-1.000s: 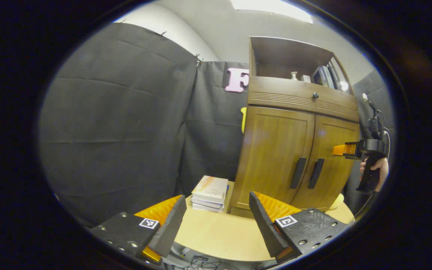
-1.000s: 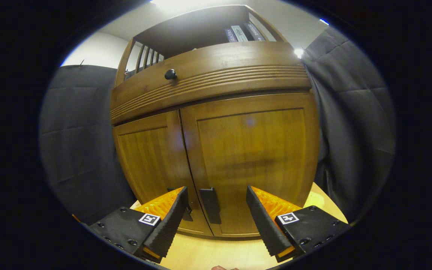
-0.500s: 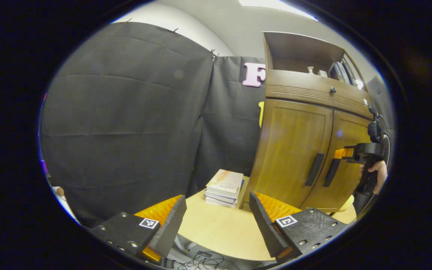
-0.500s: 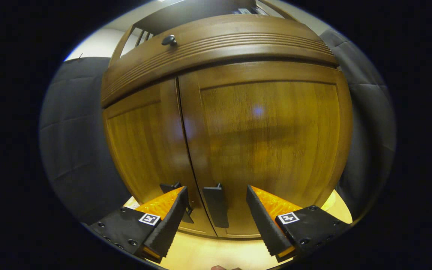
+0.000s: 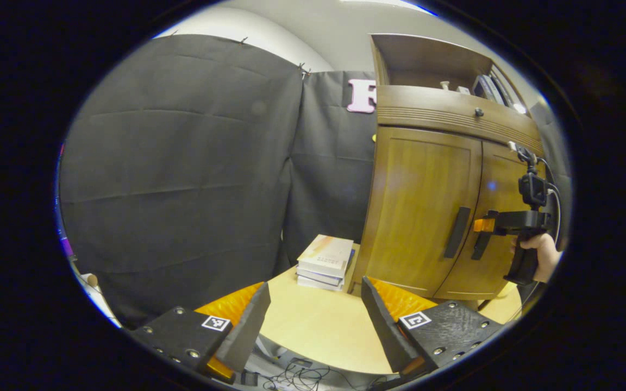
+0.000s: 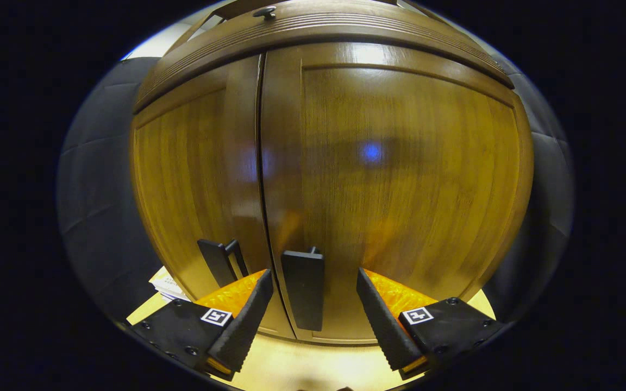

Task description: Open the right door of the double-door shoe cabinet with the right hand, and open the left door with the left hand.

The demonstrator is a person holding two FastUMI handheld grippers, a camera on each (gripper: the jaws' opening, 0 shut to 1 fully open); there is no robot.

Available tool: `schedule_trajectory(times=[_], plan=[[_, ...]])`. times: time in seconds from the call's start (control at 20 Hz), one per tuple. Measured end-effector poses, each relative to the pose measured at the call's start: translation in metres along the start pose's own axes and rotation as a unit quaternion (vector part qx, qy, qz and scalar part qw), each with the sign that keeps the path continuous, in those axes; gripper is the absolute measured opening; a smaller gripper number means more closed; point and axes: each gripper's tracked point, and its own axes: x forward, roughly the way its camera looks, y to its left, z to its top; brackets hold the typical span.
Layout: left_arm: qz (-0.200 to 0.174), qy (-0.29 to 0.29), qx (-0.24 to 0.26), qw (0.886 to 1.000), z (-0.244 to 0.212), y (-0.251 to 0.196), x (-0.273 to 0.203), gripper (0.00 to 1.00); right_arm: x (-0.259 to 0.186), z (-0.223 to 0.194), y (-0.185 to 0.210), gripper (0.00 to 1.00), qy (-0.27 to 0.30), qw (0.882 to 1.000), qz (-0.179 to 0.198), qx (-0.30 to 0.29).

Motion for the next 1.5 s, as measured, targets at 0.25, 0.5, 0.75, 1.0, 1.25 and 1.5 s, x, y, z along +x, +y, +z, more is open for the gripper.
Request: schedule_trajectory(times=[0.25, 0.5, 0.75, 1.0, 1.25, 1.5], plan=[[-0.02, -0.004, 0.022, 1.0, -0.003, -0.019, -0.003, 0.99, -0.007, 0.012, -0.005, 0.92, -0.004, 1.0, 0.007, 0.004], [-0.041, -0.004, 0.02, 0.999, -0.012, -0.027, -0.003, 0.99, -0.018, 0.031, -0.024, 0.37, -0.012, 1.0, -0.002, 0.001], [-0.052, -0.008, 0.02, 0.998, -0.012, -0.027, -0.013, 0.99, -0.017, 0.027, -0.02, 0.3, -0.007, 1.0, 0.002, 0.003], [-0.062, -0.006, 0.017, 0.998, -0.014, -0.017, -0.015, 0.99, -0.029, 0.033, -0.023, 0.29, 0.001, 1.0, 0.018, 0.002], [-0.084, -0.005, 0.011, 0.996, -0.012, -0.014, -0.023, 0.99, -0.063, 0.027, -0.023, 0.3, -0.003, 1.0, 0.023, 0.0], [-0.12, -0.017, 0.017, 0.993, -0.009, -0.018, -0.027, 0.99, -0.092, 0.018, -0.027, 0.3, -0.011, 1.0, 0.023, -0.001]])
